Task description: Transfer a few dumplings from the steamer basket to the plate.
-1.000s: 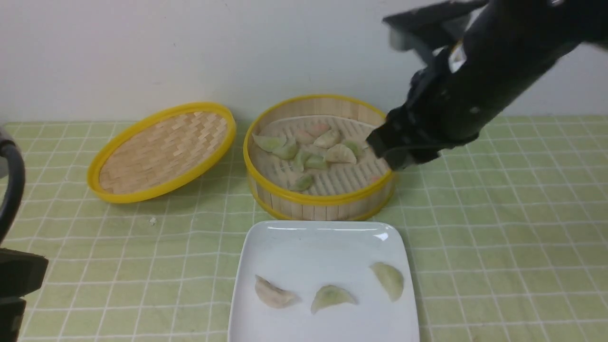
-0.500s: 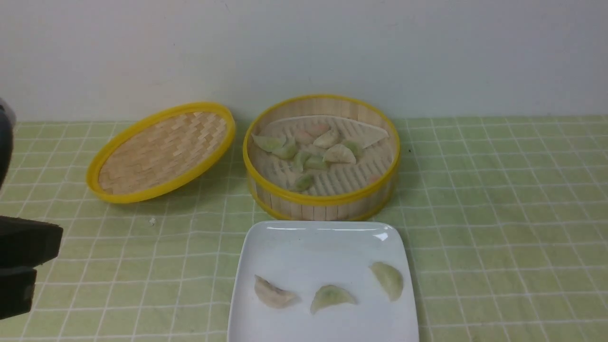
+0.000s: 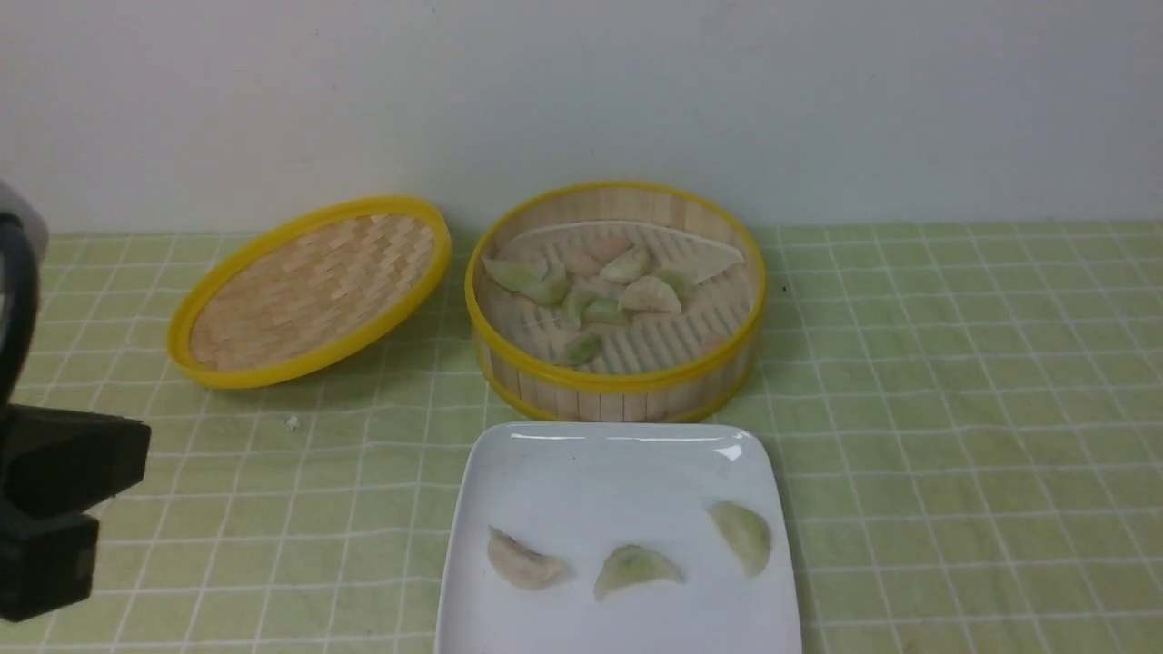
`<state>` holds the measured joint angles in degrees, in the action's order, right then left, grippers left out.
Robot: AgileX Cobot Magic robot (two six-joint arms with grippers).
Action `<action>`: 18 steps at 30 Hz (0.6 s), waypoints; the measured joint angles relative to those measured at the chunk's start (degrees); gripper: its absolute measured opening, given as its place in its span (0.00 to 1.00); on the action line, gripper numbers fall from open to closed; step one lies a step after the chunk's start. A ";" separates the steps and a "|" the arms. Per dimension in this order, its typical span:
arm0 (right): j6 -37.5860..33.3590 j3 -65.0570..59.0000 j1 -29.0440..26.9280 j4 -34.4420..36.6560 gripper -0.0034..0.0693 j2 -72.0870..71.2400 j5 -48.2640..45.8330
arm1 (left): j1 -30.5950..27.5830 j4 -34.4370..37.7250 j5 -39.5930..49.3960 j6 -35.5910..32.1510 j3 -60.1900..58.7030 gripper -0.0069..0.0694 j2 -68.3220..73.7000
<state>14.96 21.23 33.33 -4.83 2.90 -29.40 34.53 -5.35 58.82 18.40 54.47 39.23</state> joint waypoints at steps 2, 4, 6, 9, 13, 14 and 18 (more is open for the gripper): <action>0.05 0.00 0.00 -0.05 0.03 0.00 0.55 | 0.00 -0.05 -1.09 0.17 -2.43 0.08 -3.42; 0.05 0.00 0.00 -0.10 0.03 0.06 0.64 | 0.00 -0.46 -2.82 0.28 -5.30 0.08 -7.61; 0.05 0.00 0.00 -0.10 0.03 0.06 0.64 | 0.00 -1.38 -5.43 0.56 -8.79 0.08 -12.15; 0.05 0.00 0.00 -0.10 0.03 0.06 0.58 | 0.00 -1.56 -9.00 0.67 -13.04 0.08 -18.04; 0.05 0.00 0.00 -0.10 0.03 0.06 0.58 | 0.00 -0.49 -10.45 0.73 -15.64 0.08 -22.76; 0.05 0.00 0.00 -0.10 0.03 0.06 0.58 | 0.00 -0.42 -10.57 0.73 -16.01 0.08 -23.45; 0.05 0.00 0.00 -0.10 0.03 0.06 0.58 | 0.00 -0.37 -10.35 0.73 -16.70 0.08 -25.01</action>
<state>15.00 21.23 33.33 -4.92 2.96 -28.82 34.53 -5.72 48.47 19.13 37.77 14.21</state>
